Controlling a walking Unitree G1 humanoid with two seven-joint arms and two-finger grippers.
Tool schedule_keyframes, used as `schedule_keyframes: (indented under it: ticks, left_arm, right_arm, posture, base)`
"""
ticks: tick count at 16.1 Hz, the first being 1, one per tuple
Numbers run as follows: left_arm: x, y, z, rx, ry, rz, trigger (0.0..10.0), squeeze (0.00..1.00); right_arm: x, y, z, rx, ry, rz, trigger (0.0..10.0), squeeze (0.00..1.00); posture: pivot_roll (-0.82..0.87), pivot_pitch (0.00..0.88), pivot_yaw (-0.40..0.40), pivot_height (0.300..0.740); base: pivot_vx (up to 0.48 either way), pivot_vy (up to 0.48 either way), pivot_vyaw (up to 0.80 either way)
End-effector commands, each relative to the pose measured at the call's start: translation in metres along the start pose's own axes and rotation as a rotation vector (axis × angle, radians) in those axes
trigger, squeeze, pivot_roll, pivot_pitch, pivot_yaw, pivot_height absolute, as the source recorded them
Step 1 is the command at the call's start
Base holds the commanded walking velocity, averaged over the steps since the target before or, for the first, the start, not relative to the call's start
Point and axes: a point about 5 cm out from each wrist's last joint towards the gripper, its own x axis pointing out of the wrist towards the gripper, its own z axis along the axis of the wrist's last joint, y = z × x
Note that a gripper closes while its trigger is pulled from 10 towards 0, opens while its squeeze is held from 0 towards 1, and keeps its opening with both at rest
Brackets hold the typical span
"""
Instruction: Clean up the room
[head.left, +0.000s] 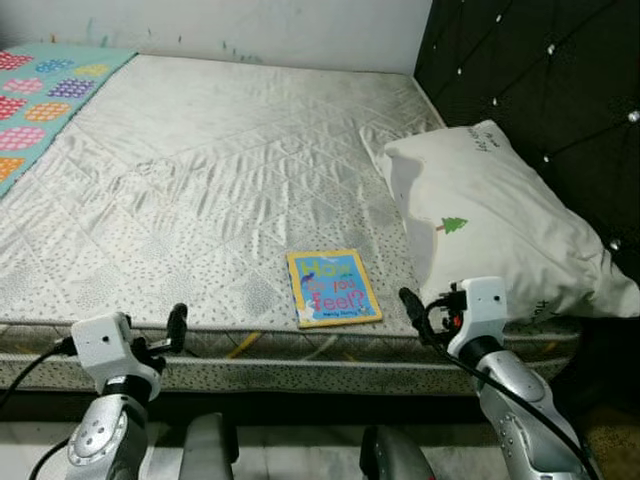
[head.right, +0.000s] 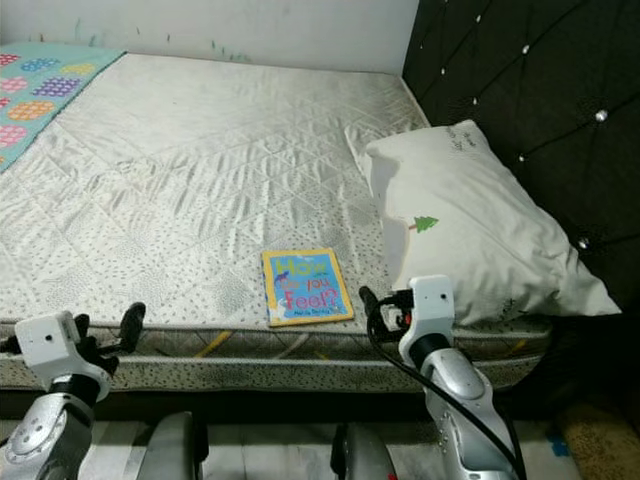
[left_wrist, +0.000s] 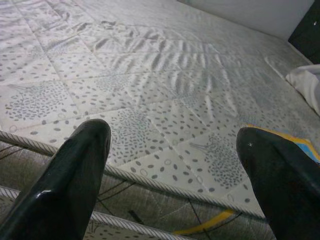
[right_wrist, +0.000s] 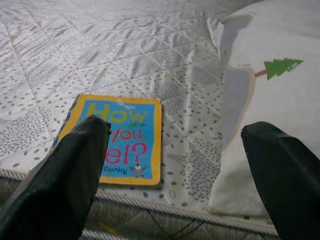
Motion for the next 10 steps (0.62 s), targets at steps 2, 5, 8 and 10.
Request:
schedule_keyframes:
  ticks: [2,5,8,10]
  left_arm:
    - [0.0021,-0.0035,0.0063,-0.003,-0.021,-0.022,10.0,0.00]
    - [0.0026,-0.0037,0.0065,-0.004,-0.022,-0.026,10.0,0.00]
    - [0.0033,-0.0037,0.0062,-0.004,-0.019,-0.025,10.0,0.00]
    - [0.0045,-0.0032,0.0041,-0.020,0.001,-0.007,10.0,0.00]
  right_arm:
    - [0.0015,-0.0025,0.0045,-0.007,-0.010,-0.010,10.0,0.00]
    - [0.0017,-0.0026,0.0045,-0.008,-0.011,-0.011,10.0,0.00]
    - [0.0019,-0.0029,0.0042,-0.010,-0.010,-0.013,10.0,0.00]
    - [0.0015,-0.0040,0.0035,-0.011,-0.008,-0.018,10.0,0.00]
  posture:
    - [-0.02,0.040,-0.079,0.575]
    - [-0.02,0.039,-0.077,0.575]
    - [-0.02,0.040,-0.077,0.575]
    - [-0.02,0.041,-0.076,0.575]
  base:
    - [0.349,0.000,0.00]
    - [0.365,0.000,0.00]
    - [0.361,0.000,0.00]
    - [0.127,0.000,0.00]
